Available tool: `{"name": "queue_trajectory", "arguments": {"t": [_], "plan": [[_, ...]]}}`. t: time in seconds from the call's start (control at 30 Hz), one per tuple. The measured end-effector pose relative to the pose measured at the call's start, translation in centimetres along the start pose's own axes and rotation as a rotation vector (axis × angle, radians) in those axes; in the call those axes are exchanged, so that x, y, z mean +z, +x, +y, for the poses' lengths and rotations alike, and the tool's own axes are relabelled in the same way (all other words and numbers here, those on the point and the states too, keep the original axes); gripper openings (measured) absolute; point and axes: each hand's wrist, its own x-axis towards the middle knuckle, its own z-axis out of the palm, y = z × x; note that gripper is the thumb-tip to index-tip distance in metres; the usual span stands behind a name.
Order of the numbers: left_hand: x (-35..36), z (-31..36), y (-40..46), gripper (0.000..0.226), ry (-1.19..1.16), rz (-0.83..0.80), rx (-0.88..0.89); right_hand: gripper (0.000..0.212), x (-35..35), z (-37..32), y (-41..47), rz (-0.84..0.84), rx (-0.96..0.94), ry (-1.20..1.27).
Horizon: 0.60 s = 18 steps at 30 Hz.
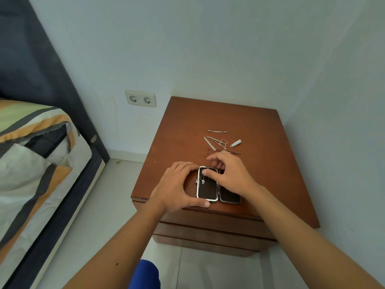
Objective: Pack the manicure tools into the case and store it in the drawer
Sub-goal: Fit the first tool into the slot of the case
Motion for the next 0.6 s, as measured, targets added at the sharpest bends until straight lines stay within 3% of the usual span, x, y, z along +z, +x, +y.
{"name": "queue_trajectory", "arguments": {"t": [0.17, 0.33, 0.6], "plan": [[-0.1, 0.2, 0.0, 0.108, -0.002, -0.008, -0.009, 0.062, 1.3, -0.5, -2.1, 0.058, -0.017, -0.132], [0.0, 0.1, 0.0, 0.109, -0.007, -0.01, -0.012, 0.049, 2.0, -0.4, -2.6, 0.077, -0.056, -0.123], [0.0, 0.1, 0.0, 0.109, -0.011, -0.003, -0.006, 0.048, 1.6, 0.1, -2.9, -0.016, -0.09, -0.082]]}}
